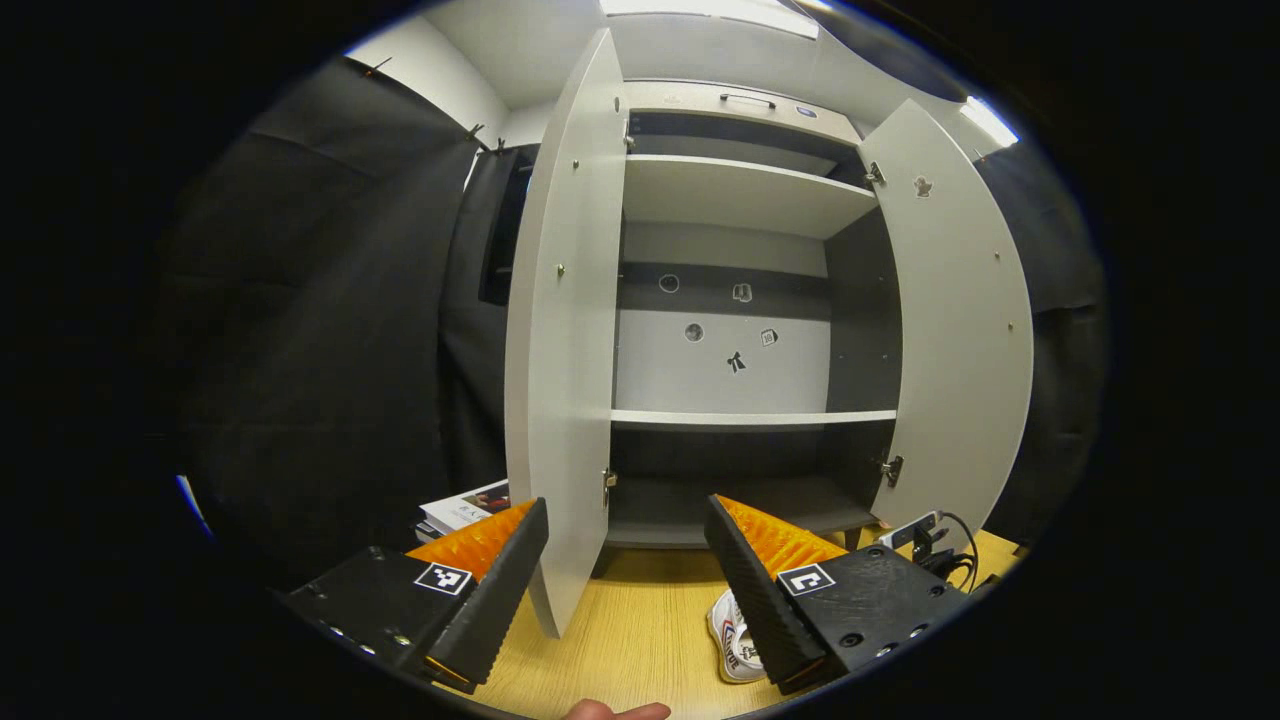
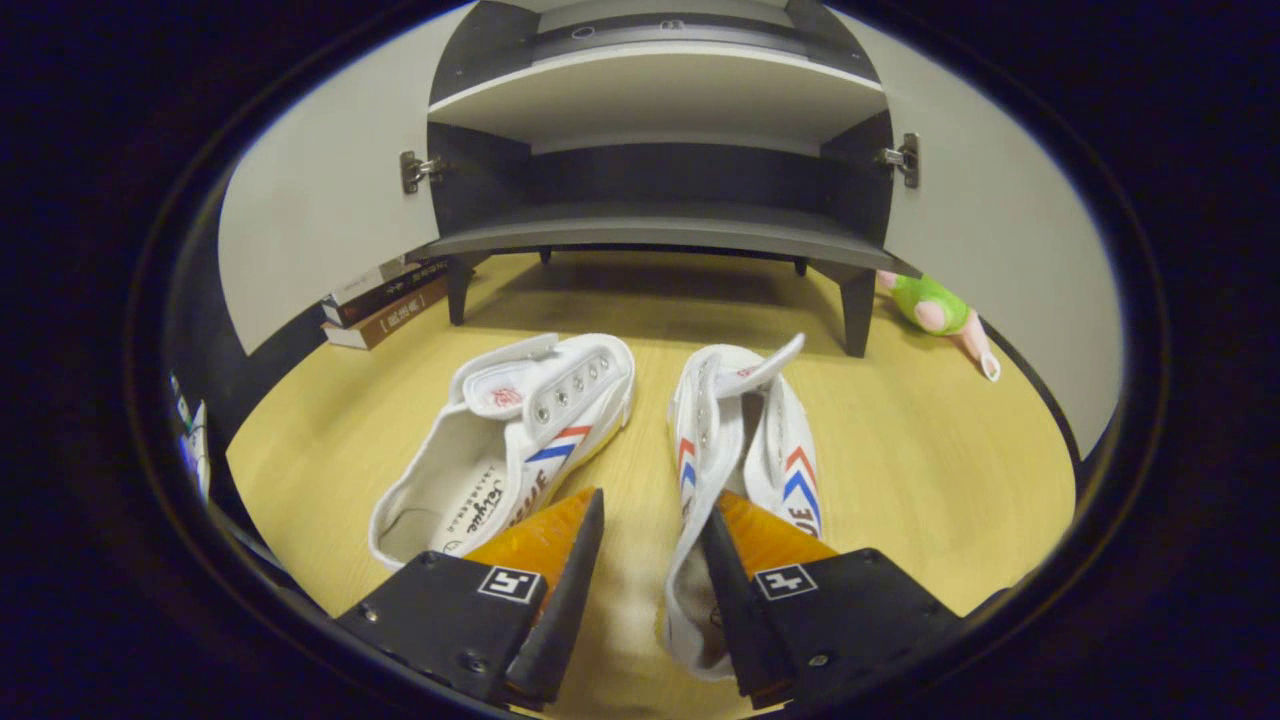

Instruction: Grab one shoe with the right hand and put it into the shoe cabinet, grab the other shoe with the left hand and put it into the shoe cabinet; then close the right door with the right hand and the left door with the left hand.

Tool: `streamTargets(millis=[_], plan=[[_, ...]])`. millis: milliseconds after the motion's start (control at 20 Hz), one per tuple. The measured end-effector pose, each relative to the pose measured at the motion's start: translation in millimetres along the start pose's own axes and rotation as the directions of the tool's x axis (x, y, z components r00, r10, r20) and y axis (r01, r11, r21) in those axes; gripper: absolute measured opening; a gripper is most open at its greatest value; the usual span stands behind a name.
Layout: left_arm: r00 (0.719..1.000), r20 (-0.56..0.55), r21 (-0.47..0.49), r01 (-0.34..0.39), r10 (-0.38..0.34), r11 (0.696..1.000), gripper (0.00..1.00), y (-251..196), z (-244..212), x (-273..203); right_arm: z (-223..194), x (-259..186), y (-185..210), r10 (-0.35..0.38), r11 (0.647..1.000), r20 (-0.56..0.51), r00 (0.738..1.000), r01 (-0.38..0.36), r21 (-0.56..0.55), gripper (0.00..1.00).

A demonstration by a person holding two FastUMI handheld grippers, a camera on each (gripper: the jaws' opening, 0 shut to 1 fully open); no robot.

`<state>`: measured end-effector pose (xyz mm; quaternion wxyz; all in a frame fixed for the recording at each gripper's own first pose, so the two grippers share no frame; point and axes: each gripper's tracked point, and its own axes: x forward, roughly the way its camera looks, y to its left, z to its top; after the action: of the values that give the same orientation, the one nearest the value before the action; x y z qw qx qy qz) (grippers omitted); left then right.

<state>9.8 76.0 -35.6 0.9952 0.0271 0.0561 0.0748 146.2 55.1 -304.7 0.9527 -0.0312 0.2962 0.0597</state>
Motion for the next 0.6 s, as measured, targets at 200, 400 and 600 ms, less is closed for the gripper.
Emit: streamTargets(millis=[200, 400, 600], plan=[[1.000, -0.014, -0.003, 0.004, -0.004, 1.000, 0.95, -3, -5, 4, 7, 16, -5, -0.041, 0.998, 0.017, 0.999, 0.041, -0.044, 0.49], [1.000, -0.018, 0.005, 0.007, -0.007, 1.000, 0.95, -7, -9, 8, 14, 25, -13, -0.069, 0.996, 0.040, 0.997, 0.072, -0.059, 0.23], [1.000, -0.020, 0.001, 0.019, -0.019, 1.000, 0.95, -13, -10, 8, 17, 24, -19, -0.062, 0.996, 0.060, 0.996, 0.066, -0.061, 0.07]])
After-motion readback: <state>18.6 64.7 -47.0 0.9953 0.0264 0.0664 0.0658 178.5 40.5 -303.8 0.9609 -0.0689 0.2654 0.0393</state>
